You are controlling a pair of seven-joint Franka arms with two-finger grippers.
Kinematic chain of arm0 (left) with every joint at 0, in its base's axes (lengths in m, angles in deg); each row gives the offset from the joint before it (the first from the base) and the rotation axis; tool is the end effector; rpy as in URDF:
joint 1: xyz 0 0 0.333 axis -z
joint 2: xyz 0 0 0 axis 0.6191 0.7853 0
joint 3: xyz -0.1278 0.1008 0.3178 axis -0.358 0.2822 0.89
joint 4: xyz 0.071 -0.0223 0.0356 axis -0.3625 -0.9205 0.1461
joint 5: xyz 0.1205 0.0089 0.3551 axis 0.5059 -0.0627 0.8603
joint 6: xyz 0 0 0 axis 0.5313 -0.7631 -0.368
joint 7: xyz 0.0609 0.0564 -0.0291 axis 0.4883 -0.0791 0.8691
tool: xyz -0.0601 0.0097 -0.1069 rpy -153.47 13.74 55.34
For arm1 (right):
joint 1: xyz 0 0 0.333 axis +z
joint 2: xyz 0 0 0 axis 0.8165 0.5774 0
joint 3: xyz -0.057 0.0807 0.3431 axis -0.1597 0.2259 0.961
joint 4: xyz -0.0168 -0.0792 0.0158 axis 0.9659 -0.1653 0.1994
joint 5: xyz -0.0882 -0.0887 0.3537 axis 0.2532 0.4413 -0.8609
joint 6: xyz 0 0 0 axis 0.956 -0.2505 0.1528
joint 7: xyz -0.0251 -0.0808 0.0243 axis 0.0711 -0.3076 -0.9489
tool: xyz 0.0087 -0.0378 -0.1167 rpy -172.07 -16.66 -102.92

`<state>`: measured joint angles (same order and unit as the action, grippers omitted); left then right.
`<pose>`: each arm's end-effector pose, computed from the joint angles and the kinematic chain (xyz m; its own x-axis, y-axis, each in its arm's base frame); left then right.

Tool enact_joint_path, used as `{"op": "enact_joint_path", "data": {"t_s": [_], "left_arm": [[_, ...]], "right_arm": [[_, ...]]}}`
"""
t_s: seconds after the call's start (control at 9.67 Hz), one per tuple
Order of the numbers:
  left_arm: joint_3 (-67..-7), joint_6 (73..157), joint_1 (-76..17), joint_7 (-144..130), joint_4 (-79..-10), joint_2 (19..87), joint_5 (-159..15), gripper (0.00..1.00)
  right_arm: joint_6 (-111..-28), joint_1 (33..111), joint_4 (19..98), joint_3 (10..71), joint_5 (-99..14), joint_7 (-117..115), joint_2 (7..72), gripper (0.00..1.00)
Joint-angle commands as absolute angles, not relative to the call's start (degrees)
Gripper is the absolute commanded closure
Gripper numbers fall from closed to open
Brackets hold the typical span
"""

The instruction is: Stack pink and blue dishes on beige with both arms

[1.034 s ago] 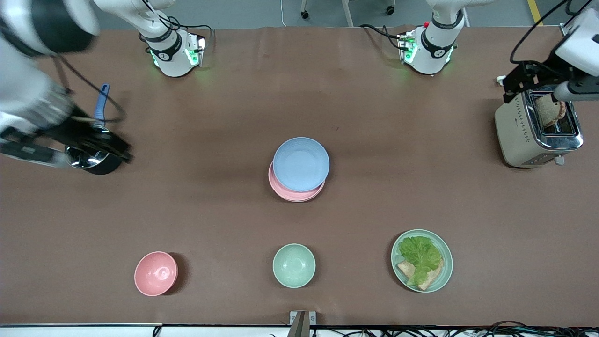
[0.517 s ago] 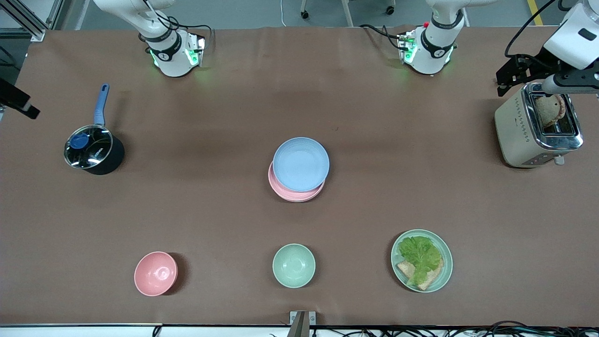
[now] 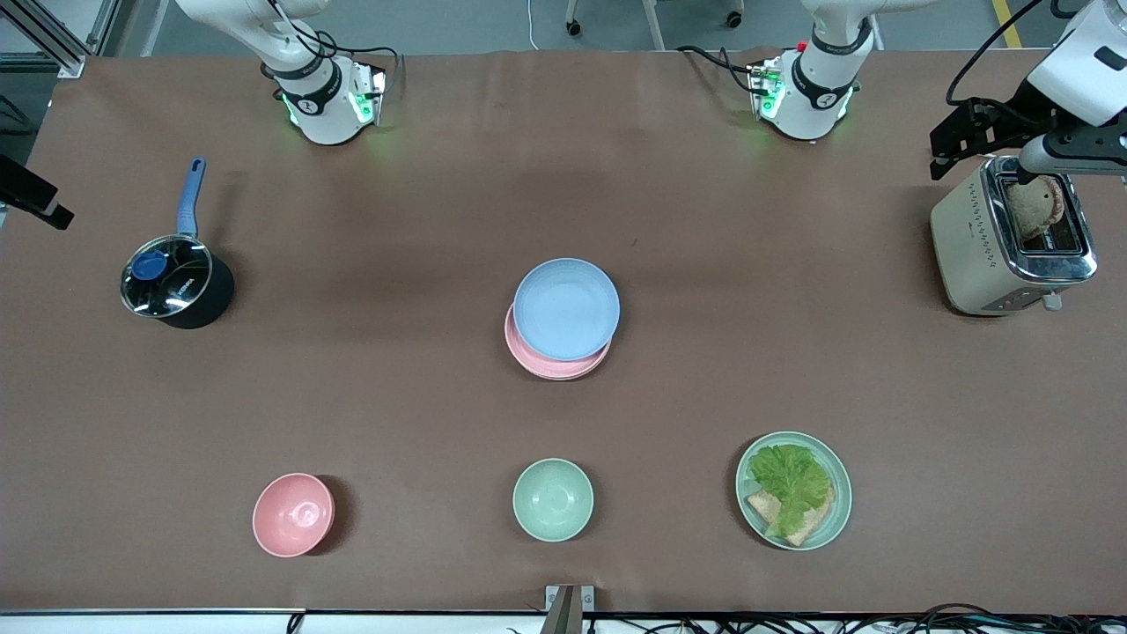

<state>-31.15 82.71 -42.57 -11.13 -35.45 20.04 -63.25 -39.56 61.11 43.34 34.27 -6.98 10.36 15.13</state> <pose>0.4762 -0.0779 0.6948 0.9945 -0.1044 0.0039 -0.1043 -0.9943 -0.0198 0.5203 -0.0479 0.7042 0.9786 -0.1999 0.0483 -0.1985 -0.9796 -0.0326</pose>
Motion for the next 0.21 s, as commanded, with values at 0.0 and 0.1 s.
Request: {"op": "enact_joint_path", "data": {"t_s": [0.0, 0.1], "left_arm": [[-31.00, 82.64, -42.82, -12.17, -34.81, 21.41, -64.19, 0.00], [-31.00, 82.64, -42.91, -11.91, -34.72, 21.41, -64.10, 0.00]], "right_arm": [[-38.82, 60.80, 42.97, 34.78, -5.68, 9.81, 15.00, 0.00], [-38.73, 60.62, 43.06, 34.69, -5.68, 9.81, 15.00, 0.00]]}}
